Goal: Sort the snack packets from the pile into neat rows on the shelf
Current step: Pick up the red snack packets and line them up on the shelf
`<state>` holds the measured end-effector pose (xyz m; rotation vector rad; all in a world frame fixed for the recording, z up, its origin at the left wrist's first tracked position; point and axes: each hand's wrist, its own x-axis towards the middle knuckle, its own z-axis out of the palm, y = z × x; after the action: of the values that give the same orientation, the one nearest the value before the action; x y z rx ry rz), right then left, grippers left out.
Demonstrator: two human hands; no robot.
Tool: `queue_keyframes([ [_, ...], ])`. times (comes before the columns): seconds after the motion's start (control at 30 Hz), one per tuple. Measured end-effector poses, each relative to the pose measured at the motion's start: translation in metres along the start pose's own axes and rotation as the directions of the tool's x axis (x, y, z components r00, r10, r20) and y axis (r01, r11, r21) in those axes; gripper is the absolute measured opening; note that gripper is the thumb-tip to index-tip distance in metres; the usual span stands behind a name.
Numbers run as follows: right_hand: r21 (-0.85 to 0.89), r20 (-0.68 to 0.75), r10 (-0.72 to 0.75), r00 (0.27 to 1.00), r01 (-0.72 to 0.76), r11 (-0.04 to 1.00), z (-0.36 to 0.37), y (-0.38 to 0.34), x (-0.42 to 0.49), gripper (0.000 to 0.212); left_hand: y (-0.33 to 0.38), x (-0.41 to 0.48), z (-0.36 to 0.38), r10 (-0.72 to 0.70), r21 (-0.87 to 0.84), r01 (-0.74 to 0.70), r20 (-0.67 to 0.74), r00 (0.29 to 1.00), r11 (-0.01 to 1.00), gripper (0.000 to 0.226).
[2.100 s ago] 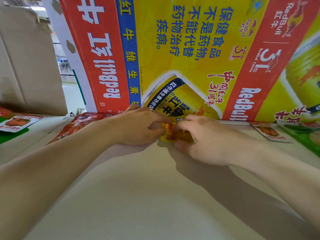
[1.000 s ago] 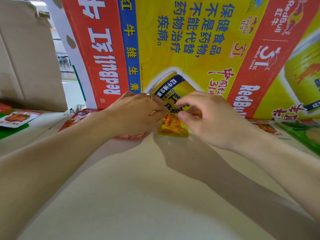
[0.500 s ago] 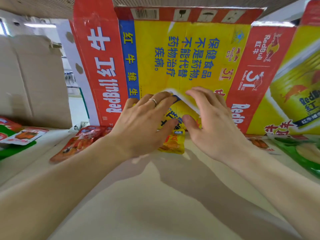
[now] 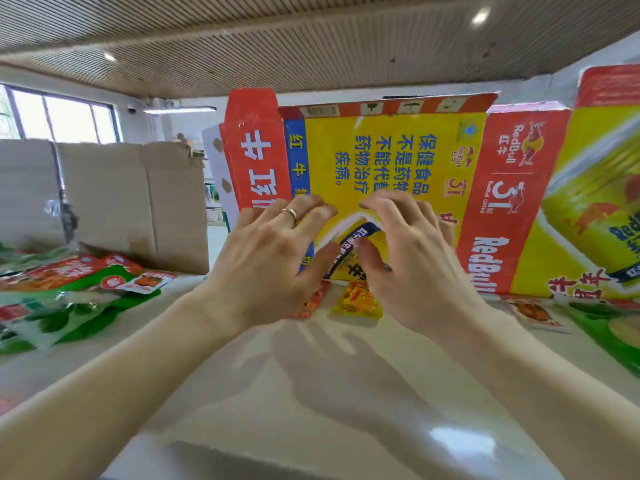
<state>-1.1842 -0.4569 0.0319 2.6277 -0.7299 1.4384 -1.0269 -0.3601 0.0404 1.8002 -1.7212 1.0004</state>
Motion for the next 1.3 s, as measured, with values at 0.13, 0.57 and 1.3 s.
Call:
queue_keyframes([
  [0.13, -0.006, 0.026, -0.075, 0.997, 0.075, 0.997, -0.006, -0.023, -0.008, 0.047, -0.004, -0.036, -0.027, -0.068, 0.045, 0.064, 0.087, 0.994, 0.997, 0.057],
  [0.57, 0.052, 0.045, -0.259, 0.965, 0.257, 0.965, 0.000, -0.134, -0.010, 0.053, -0.060, -0.101, -0.108, -0.131, 0.237, 0.104, 0.103, 0.986, 0.966, 0.056],
  [1.3, 0.276, 0.217, -0.470, 0.856, 0.408, 0.870, 0.149, -0.496, -0.022, 0.059, -0.302, -0.360, -0.302, -0.465, 0.525, 0.353, 0.095, 0.880, 0.774, 0.058],
])
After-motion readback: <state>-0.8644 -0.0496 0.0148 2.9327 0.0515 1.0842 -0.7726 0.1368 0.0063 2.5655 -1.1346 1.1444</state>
